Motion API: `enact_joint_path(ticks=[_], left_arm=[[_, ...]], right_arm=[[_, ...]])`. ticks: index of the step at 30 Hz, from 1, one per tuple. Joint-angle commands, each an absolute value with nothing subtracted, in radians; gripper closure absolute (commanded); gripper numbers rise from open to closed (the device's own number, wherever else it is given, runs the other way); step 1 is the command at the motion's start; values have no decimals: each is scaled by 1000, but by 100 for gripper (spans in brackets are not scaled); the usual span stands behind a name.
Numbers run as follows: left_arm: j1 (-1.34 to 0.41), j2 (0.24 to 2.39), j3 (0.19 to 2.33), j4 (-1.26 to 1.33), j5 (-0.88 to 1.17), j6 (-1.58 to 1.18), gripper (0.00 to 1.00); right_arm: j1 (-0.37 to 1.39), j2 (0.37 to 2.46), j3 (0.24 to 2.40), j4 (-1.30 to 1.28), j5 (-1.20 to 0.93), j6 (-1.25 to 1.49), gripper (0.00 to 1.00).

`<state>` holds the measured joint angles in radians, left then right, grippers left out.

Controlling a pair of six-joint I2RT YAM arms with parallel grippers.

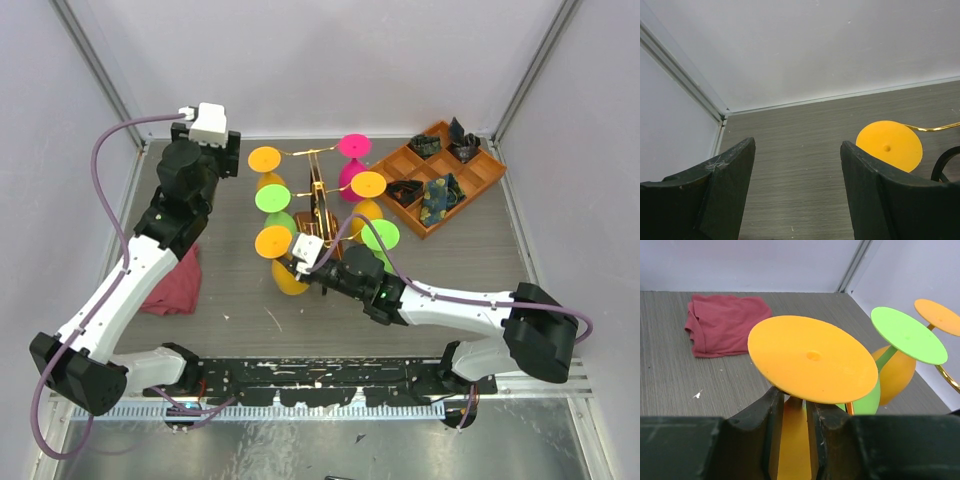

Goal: Place the wine glass upside down on the wine glass rack

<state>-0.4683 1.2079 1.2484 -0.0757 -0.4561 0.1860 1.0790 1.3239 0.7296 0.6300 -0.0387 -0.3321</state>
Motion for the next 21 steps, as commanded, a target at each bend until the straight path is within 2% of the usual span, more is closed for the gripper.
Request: enact_joint_path(ticks=[1, 21], left_arm=[[-465, 1207, 1223, -11, -487, 195, 25], [-466, 1178, 1174, 15, -489, 187, 25]], right_arm=[[1101, 1288, 712, 778, -134, -366, 71], [1141, 1292, 713, 744, -190, -316, 70]])
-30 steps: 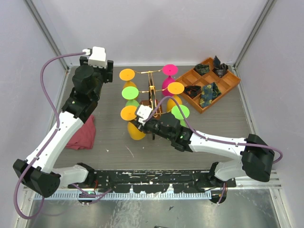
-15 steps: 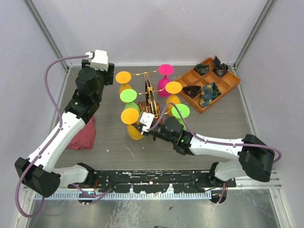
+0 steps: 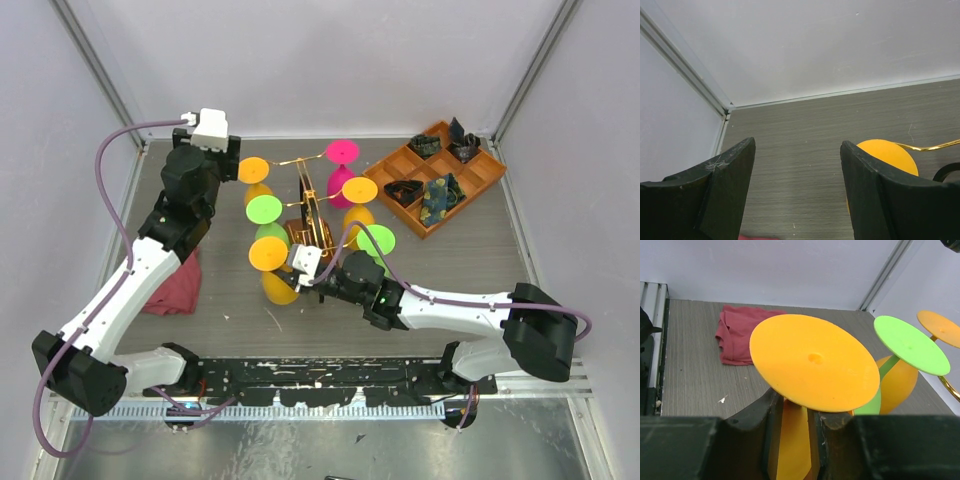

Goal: Place the wine glass upside down on the wine glass rack

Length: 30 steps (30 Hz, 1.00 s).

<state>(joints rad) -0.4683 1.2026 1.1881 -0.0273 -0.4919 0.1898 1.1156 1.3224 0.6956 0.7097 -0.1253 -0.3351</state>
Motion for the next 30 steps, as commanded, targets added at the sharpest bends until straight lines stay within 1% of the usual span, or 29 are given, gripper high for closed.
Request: enact_joint_path(ticks=[1, 7, 10, 11, 13, 30], left_arm=[[-466, 1179, 1172, 15, -486, 186, 25], [-465, 1179, 1165, 15, -483, 186, 25], [-465, 1181, 1164, 15, -482, 183, 25], [-465, 1183, 1163, 15, -481, 183, 25], [-466, 1187, 1165, 16, -482, 183, 25], [-466, 1198, 1171, 11, -480, 181, 25]], right_arm=[[1141, 1292, 713, 737, -184, -314, 70], [1145, 1273, 699, 713, -139, -290, 69], [1147, 1262, 691, 716, -133, -277, 66], [1148, 1259, 688, 721, -135, -274, 63], [1150, 1255, 680, 737, -134, -273, 61], [1155, 1297, 733, 744, -126, -327, 59]])
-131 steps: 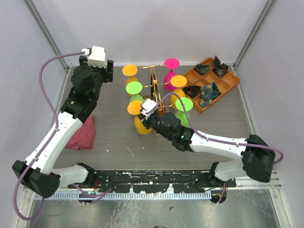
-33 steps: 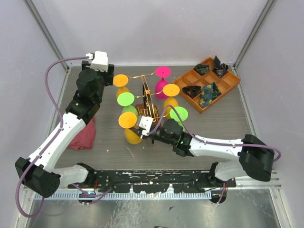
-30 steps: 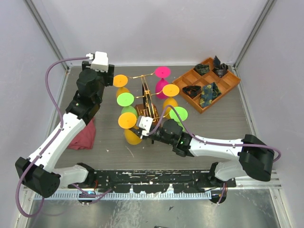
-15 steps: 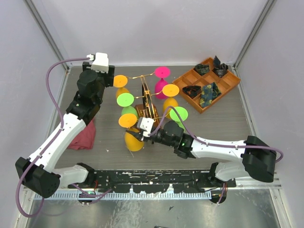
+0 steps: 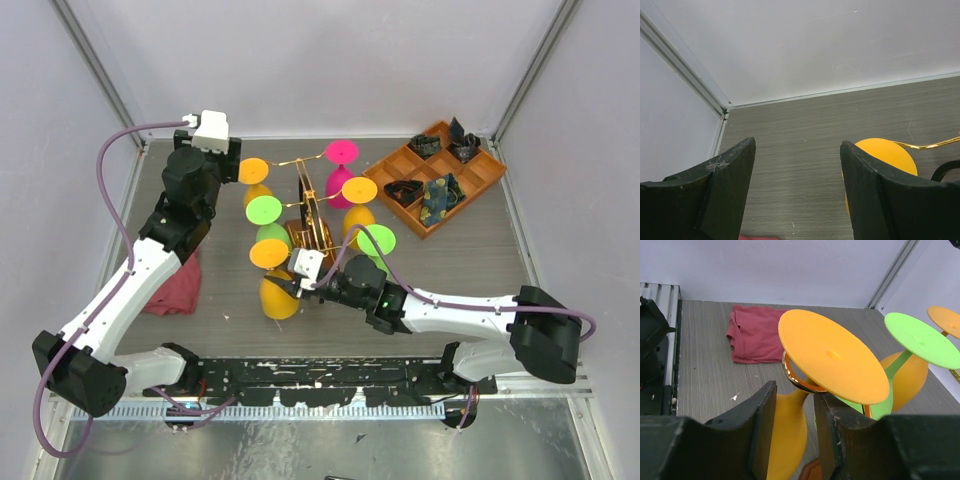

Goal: Place the wine glass upside down on the wine glass rack

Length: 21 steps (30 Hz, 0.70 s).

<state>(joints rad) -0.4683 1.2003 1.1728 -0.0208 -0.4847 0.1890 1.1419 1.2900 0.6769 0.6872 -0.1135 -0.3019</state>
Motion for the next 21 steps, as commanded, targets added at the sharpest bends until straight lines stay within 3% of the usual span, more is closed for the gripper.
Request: enact_joint_path(ticks=[1, 14, 21], left_arm=[[-465, 1199, 1171, 11, -480, 181, 25], [-465, 1204, 1170, 15, -480, 184, 25], [-465, 1204, 1169, 15, -484, 187, 25]], right_arm=[[1155, 1301, 738, 743, -127, -329, 59], [1156, 1329, 769, 750, -134, -350, 56], [1163, 1265, 734, 726, -142, -318, 60]])
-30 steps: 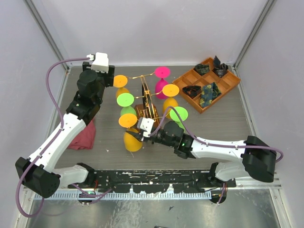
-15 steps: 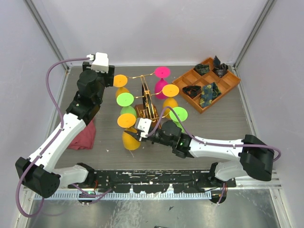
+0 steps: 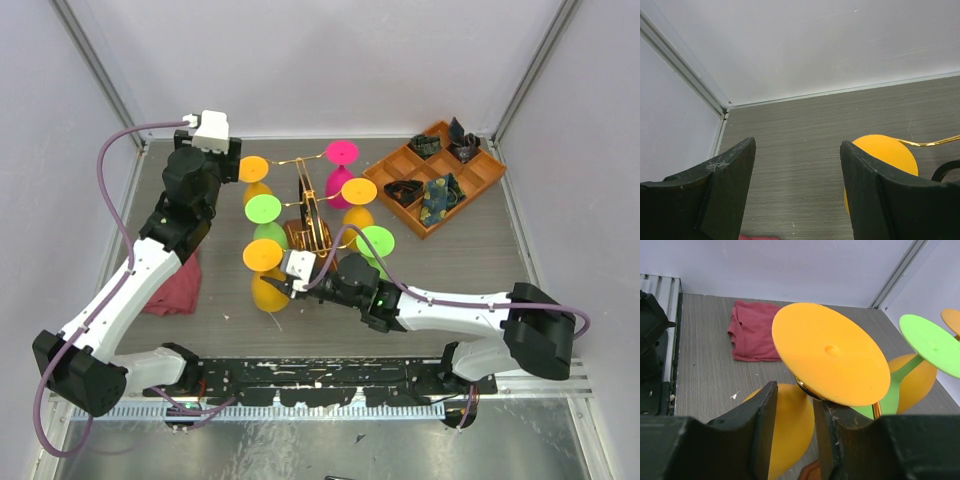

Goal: Place the wine glass upside down on the wine glass rack

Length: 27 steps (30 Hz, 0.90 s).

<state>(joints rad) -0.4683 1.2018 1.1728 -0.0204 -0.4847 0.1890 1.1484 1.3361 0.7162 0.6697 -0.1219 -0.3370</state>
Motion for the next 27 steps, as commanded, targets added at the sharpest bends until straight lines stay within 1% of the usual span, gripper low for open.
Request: enact_joint_path(ticks=[1, 8, 15, 18, 25, 27], left_arm=[[-465, 1204, 1170, 15, -485, 187, 25], [-466, 1204, 1165, 15, -489, 186, 25], [-465, 1199, 1155, 32, -472, 191, 24], [-465, 1192, 1142, 57, -453, 211, 23], [-465, 1185, 1156, 50, -463, 224, 21], [-465, 1186, 1177, 33, -460, 214, 17]], right_arm=[[1167, 1254, 726, 719, -134, -314, 61], [1188, 1180, 666, 674, -65, -310, 61], [1196, 1143, 667, 570, -18, -313, 60], [1196, 1101, 689, 451, 11, -304, 60], [1198, 951, 796, 46, 90, -244, 56], [1198, 911, 844, -58, 122, -216, 55]])
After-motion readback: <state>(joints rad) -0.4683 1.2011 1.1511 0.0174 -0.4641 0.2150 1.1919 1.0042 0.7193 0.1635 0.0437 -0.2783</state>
